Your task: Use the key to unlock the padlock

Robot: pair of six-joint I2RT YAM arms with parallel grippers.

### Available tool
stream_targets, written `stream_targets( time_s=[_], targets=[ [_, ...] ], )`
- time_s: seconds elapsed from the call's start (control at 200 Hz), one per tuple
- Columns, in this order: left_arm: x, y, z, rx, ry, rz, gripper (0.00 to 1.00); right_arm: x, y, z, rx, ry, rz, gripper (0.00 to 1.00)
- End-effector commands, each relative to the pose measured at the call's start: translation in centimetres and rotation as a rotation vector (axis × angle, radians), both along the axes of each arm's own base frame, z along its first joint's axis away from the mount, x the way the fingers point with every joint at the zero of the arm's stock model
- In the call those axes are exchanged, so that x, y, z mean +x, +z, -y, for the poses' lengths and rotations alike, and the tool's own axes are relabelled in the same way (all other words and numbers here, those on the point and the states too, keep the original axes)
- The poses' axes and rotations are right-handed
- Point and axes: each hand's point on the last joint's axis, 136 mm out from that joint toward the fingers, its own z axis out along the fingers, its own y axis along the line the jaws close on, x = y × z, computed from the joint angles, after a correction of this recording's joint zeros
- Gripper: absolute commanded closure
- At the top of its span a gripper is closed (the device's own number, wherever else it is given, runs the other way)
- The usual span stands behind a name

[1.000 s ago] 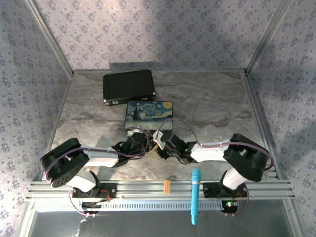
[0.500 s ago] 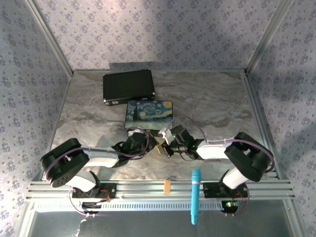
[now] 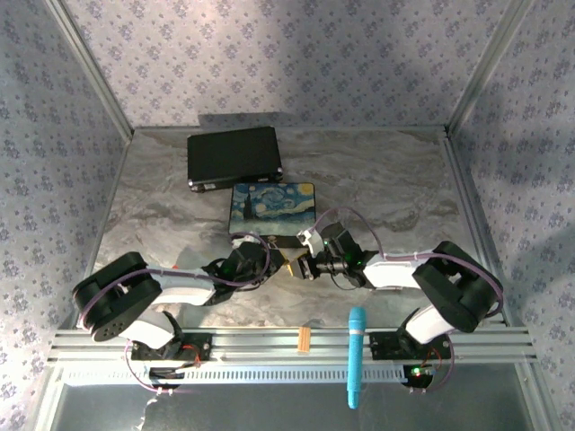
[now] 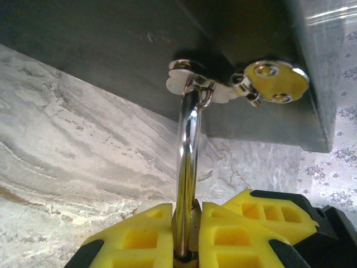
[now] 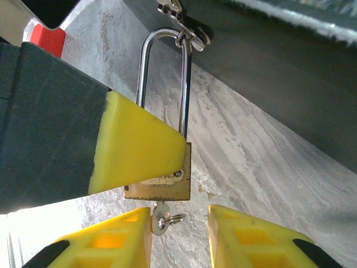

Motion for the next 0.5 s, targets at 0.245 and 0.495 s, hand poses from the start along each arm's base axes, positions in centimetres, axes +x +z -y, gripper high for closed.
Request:
stream_targets(
  time_s=[0.245, 0.495],
  targets=[
    [-1.4, -1.8, -1.1, 0.069, -0.027, -0.047, 1.00, 0.9, 1.7, 0.9, -0.013, -0.089, 0.049, 0.60],
    [-1.7, -2.7, -2.1, 0.191, -0.056, -0.054, 1.00, 3.5, 5.2, 5.7, -0.162, -0.391, 0.025, 0.25]
  ],
)
